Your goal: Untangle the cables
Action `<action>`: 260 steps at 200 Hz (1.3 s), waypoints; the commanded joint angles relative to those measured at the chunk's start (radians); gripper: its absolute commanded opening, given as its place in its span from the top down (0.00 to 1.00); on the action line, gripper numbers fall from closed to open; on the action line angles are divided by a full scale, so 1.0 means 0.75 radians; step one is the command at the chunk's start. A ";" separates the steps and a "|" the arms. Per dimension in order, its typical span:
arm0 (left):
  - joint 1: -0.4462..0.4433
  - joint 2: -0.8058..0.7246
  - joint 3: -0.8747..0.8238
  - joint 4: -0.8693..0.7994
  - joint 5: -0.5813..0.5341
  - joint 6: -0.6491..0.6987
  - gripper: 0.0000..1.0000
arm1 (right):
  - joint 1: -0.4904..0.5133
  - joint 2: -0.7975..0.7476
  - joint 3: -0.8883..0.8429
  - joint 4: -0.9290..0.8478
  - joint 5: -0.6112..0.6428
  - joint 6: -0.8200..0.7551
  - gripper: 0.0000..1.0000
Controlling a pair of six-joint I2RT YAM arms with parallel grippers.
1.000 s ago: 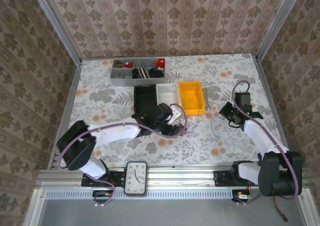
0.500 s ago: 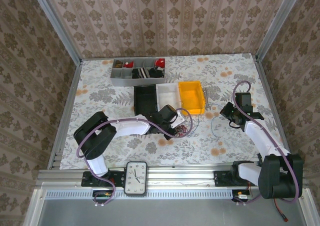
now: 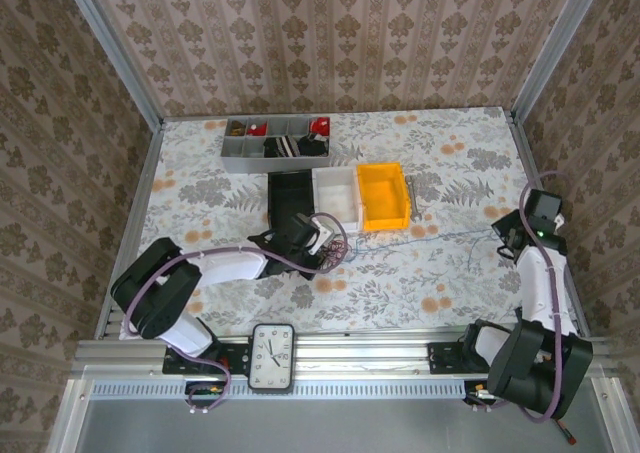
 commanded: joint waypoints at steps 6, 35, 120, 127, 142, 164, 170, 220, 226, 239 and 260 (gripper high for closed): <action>0.022 -0.056 -0.046 -0.035 -0.128 -0.110 1.00 | -0.063 -0.020 0.028 -0.060 0.048 0.054 1.00; 0.075 -0.085 -0.066 -0.129 -0.251 -0.218 1.00 | -0.135 -0.006 0.042 -0.059 0.041 0.093 1.00; 0.172 -0.193 -0.141 -0.197 -0.400 -0.373 1.00 | -0.287 -0.063 0.030 -0.061 0.026 0.181 1.00; 0.189 -0.202 -0.143 -0.233 -0.460 -0.422 1.00 | -0.291 -0.068 0.034 -0.073 0.036 0.184 1.00; 0.243 -0.227 -0.158 -0.320 -0.575 -0.548 1.00 | -0.299 -0.083 0.029 -0.069 0.031 0.183 1.00; 0.276 -0.276 -0.199 -0.252 -0.563 -0.564 1.00 | -0.298 -0.086 0.005 -0.031 -0.024 0.179 1.00; 0.276 -0.284 -0.200 -0.234 -0.556 -0.561 1.00 | -0.297 -0.084 -0.003 -0.013 -0.052 0.174 1.00; 0.271 -0.308 -0.187 -0.122 -0.499 -0.526 1.00 | 0.056 -0.180 0.002 -0.007 0.048 0.050 0.98; 0.263 -0.311 -0.181 -0.116 -0.504 -0.522 1.00 | 0.122 -0.191 0.004 0.000 0.069 0.035 0.98; 0.250 -0.320 -0.176 -0.101 -0.525 -0.523 1.00 | 0.269 -0.198 0.013 0.013 0.119 0.000 0.98; 0.228 -0.330 -0.170 -0.135 -0.621 -0.588 1.00 | 0.476 -0.190 0.045 0.029 0.231 -0.063 0.98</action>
